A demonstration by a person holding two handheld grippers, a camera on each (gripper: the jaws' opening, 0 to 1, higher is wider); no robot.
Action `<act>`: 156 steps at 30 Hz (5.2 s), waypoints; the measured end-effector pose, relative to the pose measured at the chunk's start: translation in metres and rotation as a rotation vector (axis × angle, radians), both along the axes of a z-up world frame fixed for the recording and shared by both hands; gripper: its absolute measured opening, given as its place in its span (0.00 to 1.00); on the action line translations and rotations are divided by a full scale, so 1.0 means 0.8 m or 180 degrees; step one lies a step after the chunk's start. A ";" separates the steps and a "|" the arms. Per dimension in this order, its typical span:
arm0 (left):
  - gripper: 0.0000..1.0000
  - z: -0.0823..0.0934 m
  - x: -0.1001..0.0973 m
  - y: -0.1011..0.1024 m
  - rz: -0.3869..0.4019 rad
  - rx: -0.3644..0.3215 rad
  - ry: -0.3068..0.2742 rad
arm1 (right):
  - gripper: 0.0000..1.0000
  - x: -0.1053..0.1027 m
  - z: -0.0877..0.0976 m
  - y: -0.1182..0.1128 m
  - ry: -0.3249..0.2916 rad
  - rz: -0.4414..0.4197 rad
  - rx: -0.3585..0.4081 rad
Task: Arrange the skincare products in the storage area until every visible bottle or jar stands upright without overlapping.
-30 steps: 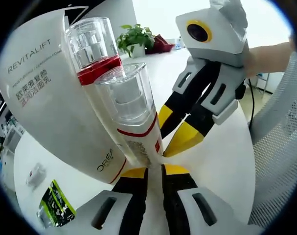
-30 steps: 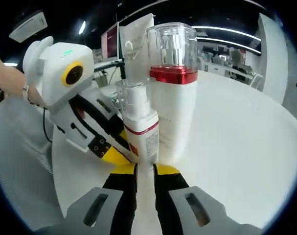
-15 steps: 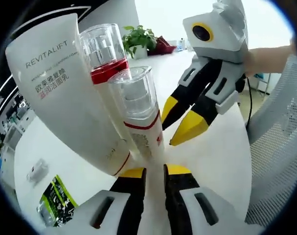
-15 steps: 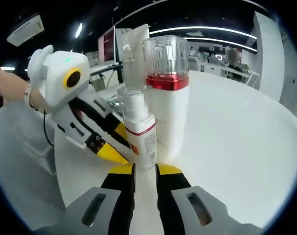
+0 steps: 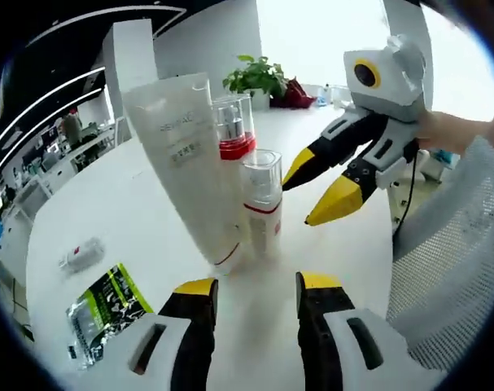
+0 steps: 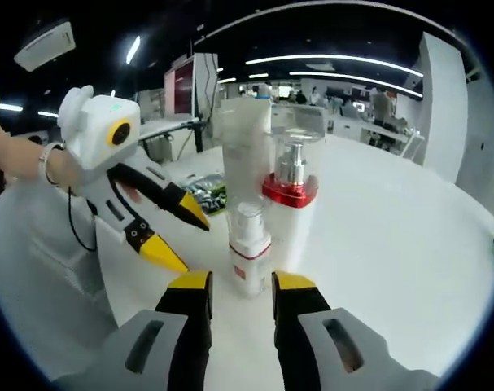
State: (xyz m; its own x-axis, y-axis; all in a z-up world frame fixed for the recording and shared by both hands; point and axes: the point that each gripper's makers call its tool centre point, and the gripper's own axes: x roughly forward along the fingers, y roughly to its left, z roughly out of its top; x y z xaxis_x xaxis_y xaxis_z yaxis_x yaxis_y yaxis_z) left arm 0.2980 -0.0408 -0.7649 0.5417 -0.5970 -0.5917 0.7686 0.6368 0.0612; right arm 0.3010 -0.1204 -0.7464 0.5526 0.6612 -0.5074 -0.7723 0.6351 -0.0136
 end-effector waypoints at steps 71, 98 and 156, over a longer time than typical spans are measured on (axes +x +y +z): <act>0.99 0.077 -0.068 0.135 0.1041 -0.0723 -0.0198 | 1.00 -0.090 0.051 0.036 -0.0037 -0.0131 -0.0142; 0.99 0.087 -0.074 0.129 0.0988 -0.0782 -0.0267 | 1.00 -0.085 0.044 0.020 0.0085 -0.0395 -0.0078; 0.99 0.083 -0.080 0.129 0.0966 -0.0727 -0.0196 | 1.00 -0.084 0.027 0.015 0.0126 -0.0357 -0.0355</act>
